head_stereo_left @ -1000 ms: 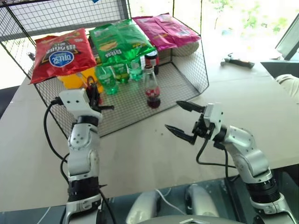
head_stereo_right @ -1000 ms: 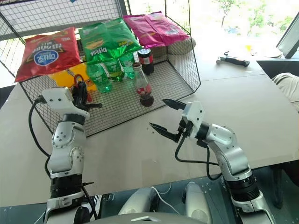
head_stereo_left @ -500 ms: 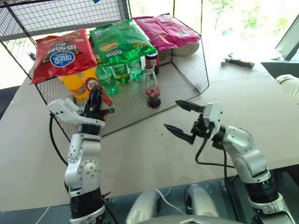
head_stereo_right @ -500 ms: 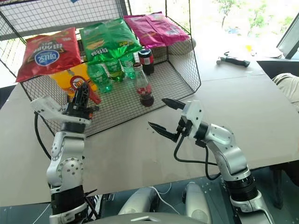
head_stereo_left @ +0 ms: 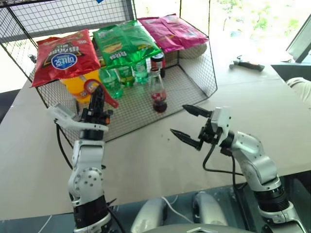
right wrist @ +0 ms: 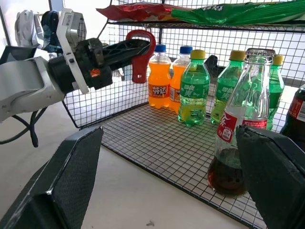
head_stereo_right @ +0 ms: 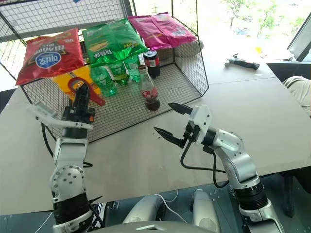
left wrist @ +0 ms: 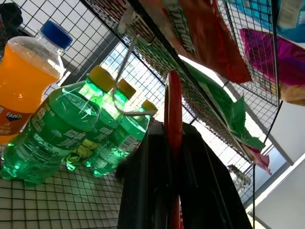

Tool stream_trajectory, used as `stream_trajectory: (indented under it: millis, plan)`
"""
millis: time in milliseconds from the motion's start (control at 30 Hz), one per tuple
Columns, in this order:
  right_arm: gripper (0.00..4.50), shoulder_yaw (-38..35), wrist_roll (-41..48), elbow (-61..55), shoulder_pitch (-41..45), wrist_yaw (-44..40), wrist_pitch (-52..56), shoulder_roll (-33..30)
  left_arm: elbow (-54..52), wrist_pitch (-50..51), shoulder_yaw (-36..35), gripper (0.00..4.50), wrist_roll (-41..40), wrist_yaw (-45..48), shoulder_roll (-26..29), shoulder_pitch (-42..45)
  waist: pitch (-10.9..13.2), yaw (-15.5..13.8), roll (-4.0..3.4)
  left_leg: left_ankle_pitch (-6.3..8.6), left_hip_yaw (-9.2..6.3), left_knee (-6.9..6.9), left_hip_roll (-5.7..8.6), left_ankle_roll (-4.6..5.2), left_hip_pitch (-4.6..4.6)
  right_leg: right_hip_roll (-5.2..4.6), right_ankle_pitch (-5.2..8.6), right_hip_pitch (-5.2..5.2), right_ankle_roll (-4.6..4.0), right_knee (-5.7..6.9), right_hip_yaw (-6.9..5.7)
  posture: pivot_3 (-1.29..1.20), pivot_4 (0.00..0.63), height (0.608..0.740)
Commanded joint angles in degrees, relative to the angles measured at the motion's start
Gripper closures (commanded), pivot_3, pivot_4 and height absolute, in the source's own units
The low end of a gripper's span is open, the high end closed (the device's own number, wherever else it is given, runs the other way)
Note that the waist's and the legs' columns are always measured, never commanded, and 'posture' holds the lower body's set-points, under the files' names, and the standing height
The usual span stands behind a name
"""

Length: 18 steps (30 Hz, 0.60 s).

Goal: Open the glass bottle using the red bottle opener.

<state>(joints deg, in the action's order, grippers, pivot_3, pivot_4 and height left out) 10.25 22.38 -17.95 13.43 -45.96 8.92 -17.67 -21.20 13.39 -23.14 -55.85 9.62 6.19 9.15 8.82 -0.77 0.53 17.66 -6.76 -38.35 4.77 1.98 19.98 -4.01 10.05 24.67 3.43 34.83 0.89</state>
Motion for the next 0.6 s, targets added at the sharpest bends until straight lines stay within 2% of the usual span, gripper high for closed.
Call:
stream_trajectory:
  millis: [33, 200, 400, 467, 600]
  plan:
    - [0.0, -0.4, 0.5, -0.9, -0.2, 0.2, -0.7, 0.2, -0.3, -1.0, -1.5, 4.49, -1.5, -0.3, 0.5, 1.1, 0.0, 0.0, 0.0, 0.0, 0.01, 0.0, 0.0, 0.0, 0.0, 0.0, 0.0, 0.0, 0.0, 0.0, 0.01, 0.0, 0.15, 0.74]
    - [0.0, -0.4, 0.4, -0.6, -0.2, 0.5, -0.9, 0.4, -0.1, -0.4, -1.3, 4.49, -2.1, 0.5, 0.7, 1.2, 0.0, 0.0, 0.01, 0.0, 0.03, 0.0, 0.0, 0.0, 0.0, 0.02, 0.0, 0.0, 0.0, 0.0, 0.02, 0.0, 0.15, 0.74]
    - [0.0, -0.4, -1.4, -0.2, -0.2, 3.8, 0.5, 0.8, -2.1, 4.3, 2.5, 4.49, -5.8, 5.1, 1.1, -2.1, 0.0, 0.0, 0.01, 0.0, 0.04, 0.0, 0.0, 0.0, 0.0, 0.02, 0.0, 0.0, 0.0, 0.0, 0.03, 0.0, 0.15, 0.74]
    - [0.0, -0.8, -0.5, -0.7, -0.1, 5.9, 3.4, 1.5, -2.5, 5.9, 3.6, 4.49, -7.8, 6.4, 1.1, -3.1, 0.0, 0.0, 0.01, 0.0, 0.04, 0.0, 0.0, 0.0, 0.0, 0.02, 0.0, 0.01, 0.0, 0.0, 0.03, 0.0, 0.15, 0.74]
    - [0.0, -2.0, 2.7, -4.2, 0.9, 12.7, 16.3, 2.4, -3.8, 10.3, 5.7, 4.49, -13.6, 9.3, 1.5, -5.6, 0.0, 0.0, 0.01, 0.0, 0.04, 0.0, -0.02, 0.0, -0.01, 0.02, 0.0, 0.01, -0.01, 0.04, 0.05, 0.0, 0.15, 0.74]
